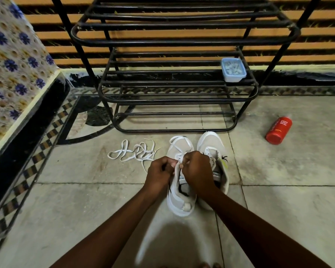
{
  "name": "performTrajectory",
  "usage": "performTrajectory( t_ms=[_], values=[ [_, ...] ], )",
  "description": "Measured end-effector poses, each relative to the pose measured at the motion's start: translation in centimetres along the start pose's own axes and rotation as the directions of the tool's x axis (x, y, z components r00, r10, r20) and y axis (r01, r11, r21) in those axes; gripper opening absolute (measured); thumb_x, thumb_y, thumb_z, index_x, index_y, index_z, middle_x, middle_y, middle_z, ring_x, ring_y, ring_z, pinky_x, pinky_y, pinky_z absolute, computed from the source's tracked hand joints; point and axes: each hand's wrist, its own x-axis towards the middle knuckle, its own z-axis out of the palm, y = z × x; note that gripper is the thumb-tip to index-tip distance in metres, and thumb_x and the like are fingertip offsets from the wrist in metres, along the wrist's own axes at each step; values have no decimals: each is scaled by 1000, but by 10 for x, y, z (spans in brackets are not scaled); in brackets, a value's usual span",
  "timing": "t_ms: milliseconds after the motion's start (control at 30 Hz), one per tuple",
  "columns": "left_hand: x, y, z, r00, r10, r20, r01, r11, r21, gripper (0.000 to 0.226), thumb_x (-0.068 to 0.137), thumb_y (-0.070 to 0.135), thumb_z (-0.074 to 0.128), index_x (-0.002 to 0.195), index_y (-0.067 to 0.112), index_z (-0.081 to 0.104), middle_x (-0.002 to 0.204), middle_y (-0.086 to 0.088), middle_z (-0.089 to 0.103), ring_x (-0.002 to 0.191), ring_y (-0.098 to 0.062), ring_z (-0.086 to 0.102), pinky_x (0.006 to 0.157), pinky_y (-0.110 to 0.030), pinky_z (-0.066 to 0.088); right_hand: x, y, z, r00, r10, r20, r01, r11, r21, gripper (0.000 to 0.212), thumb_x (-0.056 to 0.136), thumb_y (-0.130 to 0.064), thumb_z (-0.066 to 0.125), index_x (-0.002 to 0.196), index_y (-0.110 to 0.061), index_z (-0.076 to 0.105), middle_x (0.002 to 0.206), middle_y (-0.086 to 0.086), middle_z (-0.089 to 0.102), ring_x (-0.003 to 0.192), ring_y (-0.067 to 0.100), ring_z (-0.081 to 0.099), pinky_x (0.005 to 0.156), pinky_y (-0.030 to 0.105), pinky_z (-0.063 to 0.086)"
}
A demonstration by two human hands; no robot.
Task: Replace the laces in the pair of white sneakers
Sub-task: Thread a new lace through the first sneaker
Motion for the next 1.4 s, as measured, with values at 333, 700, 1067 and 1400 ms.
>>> performTrajectory(
  t_ms=[333,700,1067,1400],
  values=[
    [15,5,-1,994,91,62,-104,964,243,10,89,-12,56,86,-3,61,81,-13,65,75,-11,57,72,-27,45,-33,-9,13,984,-106,-142,116,992,59,4,67,-5,60,68,-1,62,71,20,59,70,39,60,66,42,51],
    [39,23,-19,981,-14,-192,5,999,-50,25,97,-13,35,87,7,47,73,-23,70,67,-38,69,65,-47,54,-42,1,20,983,-115,-142,127,989,76,26,65,-1,52,88,-3,65,97,11,57,94,30,56,88,31,40],
    [47,47,-48,736,249,630,-677,269,685,9,93,23,64,92,14,64,96,-2,54,91,-25,50,78,-38,39,-39,-1,20,980,-139,-141,138,990,-17,27,68,12,60,91,0,69,95,16,62,94,33,59,90,45,50],
    [32,53,-31,999,22,35,-8,933,-359,30,111,23,43,83,12,47,63,0,54,50,-17,56,51,-28,51,-43,3,22,990,-94,-104,106,988,114,29,75,13,56,98,-5,56,105,7,48,101,20,51,93,14,38]
  ],
)
